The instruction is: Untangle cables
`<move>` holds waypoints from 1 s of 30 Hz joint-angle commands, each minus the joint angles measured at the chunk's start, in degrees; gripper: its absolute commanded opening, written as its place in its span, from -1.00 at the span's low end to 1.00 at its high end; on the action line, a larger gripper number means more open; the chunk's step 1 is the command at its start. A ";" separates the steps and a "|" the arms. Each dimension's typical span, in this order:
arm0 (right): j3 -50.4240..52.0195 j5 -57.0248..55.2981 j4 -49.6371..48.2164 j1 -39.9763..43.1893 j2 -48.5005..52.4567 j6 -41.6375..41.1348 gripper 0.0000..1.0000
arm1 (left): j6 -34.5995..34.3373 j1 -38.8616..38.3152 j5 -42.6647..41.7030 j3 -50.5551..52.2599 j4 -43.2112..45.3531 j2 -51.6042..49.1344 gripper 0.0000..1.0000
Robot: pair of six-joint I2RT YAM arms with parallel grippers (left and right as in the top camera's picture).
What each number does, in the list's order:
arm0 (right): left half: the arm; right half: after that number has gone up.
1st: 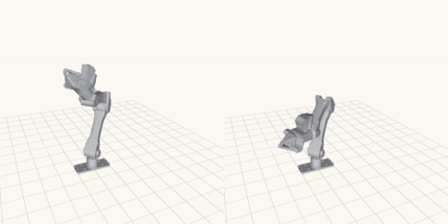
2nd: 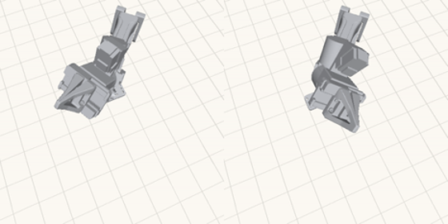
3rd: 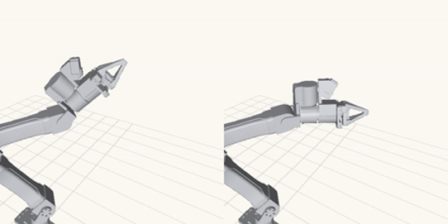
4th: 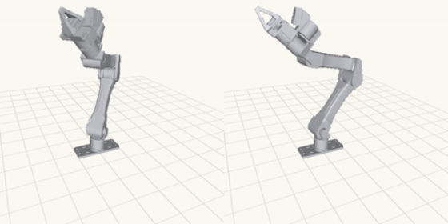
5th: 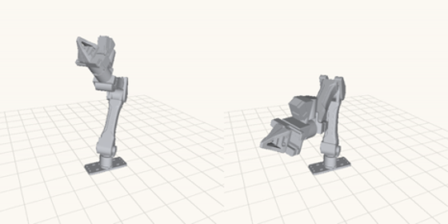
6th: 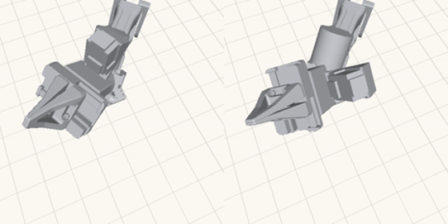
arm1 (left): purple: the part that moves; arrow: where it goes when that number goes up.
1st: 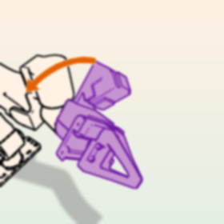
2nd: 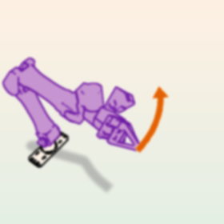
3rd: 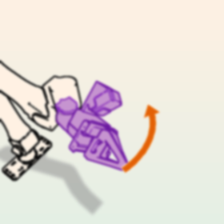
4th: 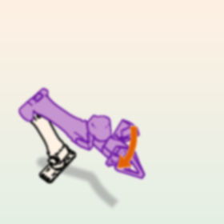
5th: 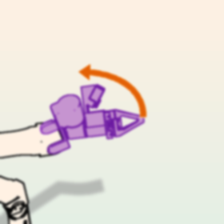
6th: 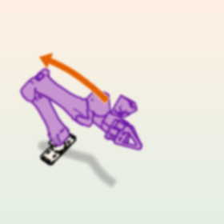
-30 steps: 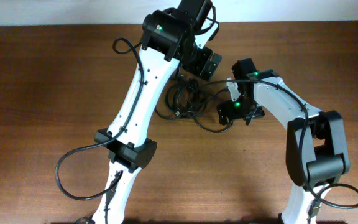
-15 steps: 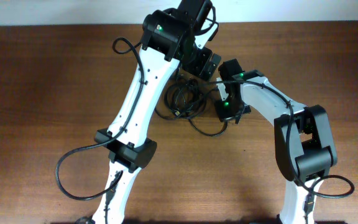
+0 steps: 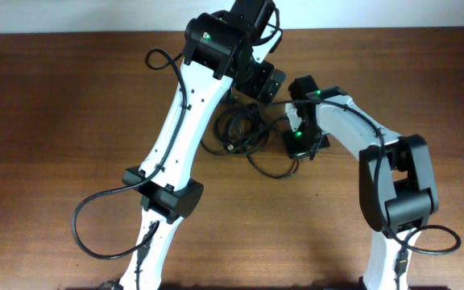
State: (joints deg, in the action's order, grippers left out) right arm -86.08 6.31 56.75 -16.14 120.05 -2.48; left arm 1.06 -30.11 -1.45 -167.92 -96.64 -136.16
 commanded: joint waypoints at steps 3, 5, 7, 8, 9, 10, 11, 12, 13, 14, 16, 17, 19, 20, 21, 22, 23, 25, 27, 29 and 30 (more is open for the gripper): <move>-11.37 -5.75 8.09 1.22 -14.14 1.62 -0.92 | 0.50 0.15 0.44 -0.94 -0.07 1.95 0.98; -14.45 -5.73 10.32 1.22 -18.58 1.57 -0.92 | 0.48 0.13 0.42 -0.94 -0.02 1.95 0.98; -17.42 -5.77 11.93 1.22 -23.34 1.57 -0.92 | 0.46 0.15 0.37 -0.94 -0.07 1.95 0.98; -18.36 -5.79 12.33 1.22 -24.94 1.57 -0.92 | 0.48 0.15 0.37 -0.94 -0.07 1.95 0.98; -19.26 -6.32 12.61 1.22 -26.82 1.57 -0.92 | 0.48 0.15 0.31 -0.94 -0.07 1.95 0.98; -19.87 -7.10 13.29 1.22 -28.30 1.55 -0.92 | 0.48 -0.02 -0.20 -0.94 -0.07 1.95 0.98; -20.26 -7.32 13.88 1.22 -29.11 1.55 -0.92 | 0.48 -0.20 -0.57 -0.94 -0.07 1.95 0.98; -21.16 -7.98 15.43 1.25 -30.75 1.55 -0.92 | 0.48 -0.81 -0.92 -0.94 -0.07 1.92 0.98; -21.73 -9.25 16.24 1.25 -31.45 1.55 -0.92 | 0.48 -1.40 -1.16 -0.92 -0.04 1.92 0.98; -22.40 -11.43 17.27 1.25 -31.80 1.55 -0.92 | 0.48 -2.08 -2.45 -0.87 -0.09 1.92 0.98; -23.12 -13.00 18.93 2.29 -31.85 1.55 -0.92 | 0.48 -4.83 -4.94 -0.44 0.07 1.86 0.98; -23.12 -13.00 19.34 2.73 -31.85 1.55 -0.92 | 0.48 -5.92 -4.59 -0.04 0.37 1.84 0.98; -23.12 -13.00 19.67 3.69 -31.85 1.60 -0.92 | 0.46 -7.34 -2.97 1.46 1.42 1.81 0.98; -23.12 -13.00 19.82 4.15 -31.85 1.62 -0.92 | 0.46 -7.67 -0.48 2.21 1.53 1.81 0.98; -23.12 -13.03 20.06 4.52 -31.85 1.70 -0.92 | 0.46 -7.65 0.15 2.56 1.44 1.81 0.98; -23.12 -13.05 20.31 4.74 -31.82 1.79 -0.92 | 0.44 -7.61 -0.37 3.02 1.44 1.81 0.98; -23.12 -13.05 20.46 5.20 -31.82 1.53 -0.92 | 0.44 -7.61 -2.51 3.43 1.55 1.81 0.98; -23.12 -13.00 20.41 6.05 -31.82 0.17 0.97 | 0.44 -7.76 -6.71 5.88 1.84 1.79 0.98; -23.12 -13.03 20.33 6.10 -31.82 0.20 0.97 | 0.44 -8.57 -10.05 11.32 3.58 1.77 0.98; -23.12 -13.03 20.39 6.10 -31.85 0.28 0.97 | 0.44 -9.66 -10.36 18.27 7.74 1.77 0.98; -23.12 -13.05 20.41 6.10 -31.82 0.33 0.97 | 0.22 -10.56 -10.40 24.24 12.24 1.77 0.98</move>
State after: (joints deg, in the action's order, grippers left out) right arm -108.29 -6.07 77.03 -10.28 88.60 -1.54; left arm 1.08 -38.68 -9.08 -153.12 -89.82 -135.52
